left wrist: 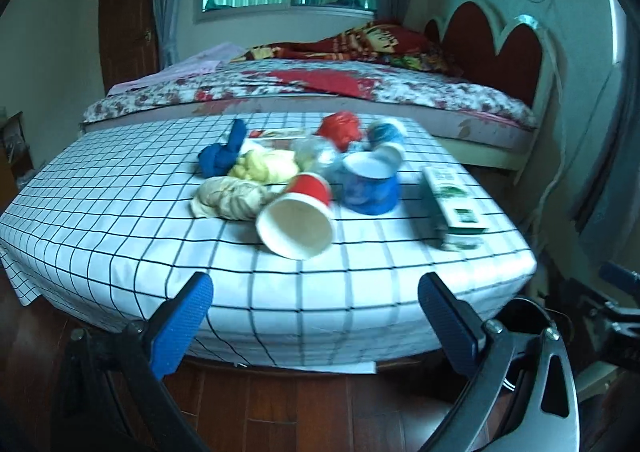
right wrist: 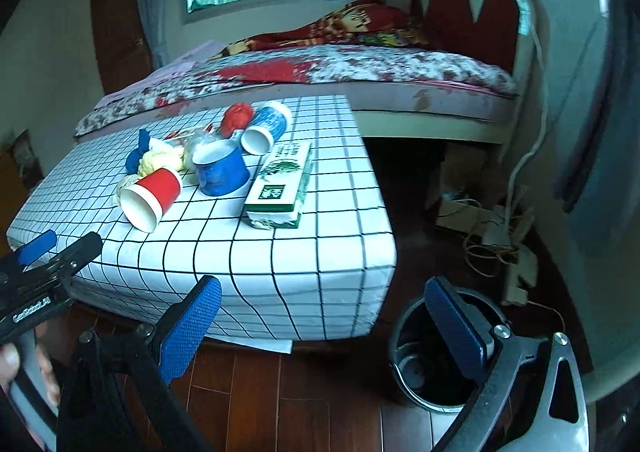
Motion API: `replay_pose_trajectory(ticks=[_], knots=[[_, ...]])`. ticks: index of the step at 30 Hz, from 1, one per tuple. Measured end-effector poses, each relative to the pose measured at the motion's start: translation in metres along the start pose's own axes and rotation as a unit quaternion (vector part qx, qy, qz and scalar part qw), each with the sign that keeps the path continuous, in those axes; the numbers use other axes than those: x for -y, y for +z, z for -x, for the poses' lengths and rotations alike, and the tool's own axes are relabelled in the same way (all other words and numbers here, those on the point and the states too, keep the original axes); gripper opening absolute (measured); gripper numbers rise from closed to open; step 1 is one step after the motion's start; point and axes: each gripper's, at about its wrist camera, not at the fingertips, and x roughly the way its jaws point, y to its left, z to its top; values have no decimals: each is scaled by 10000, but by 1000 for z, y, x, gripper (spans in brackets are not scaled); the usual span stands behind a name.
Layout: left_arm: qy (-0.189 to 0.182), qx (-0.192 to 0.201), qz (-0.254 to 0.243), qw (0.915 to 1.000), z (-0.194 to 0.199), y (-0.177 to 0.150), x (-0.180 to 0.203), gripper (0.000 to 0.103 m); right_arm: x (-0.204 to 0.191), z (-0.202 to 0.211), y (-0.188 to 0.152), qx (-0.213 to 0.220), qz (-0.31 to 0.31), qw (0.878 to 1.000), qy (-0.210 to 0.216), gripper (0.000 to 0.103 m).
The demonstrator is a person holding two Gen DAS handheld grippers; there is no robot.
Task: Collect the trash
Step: 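Grasp the red-and-white paper cup with the left tool while the right tool grasps the milk carton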
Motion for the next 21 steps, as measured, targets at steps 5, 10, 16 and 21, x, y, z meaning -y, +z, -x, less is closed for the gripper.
replay_pose_trajectory(ticks=[5,10,16,21], knots=[[46,-50,-70,10000,-41,10,-12,99,-20,-42,21,-20,282,9996,95,102],[-44,-19,-23,10000,-65,20,-16,97,-38,-86,37,-179,461,9986,167,101],[-179,-91,-121,9997,-91,24,-12,97,-42,-125,45,-345,395,9986,82,95],[-246,-253,-176,9992,-107,26,-13,85,-42,-141,48,-365,446,9983,-20,87]])
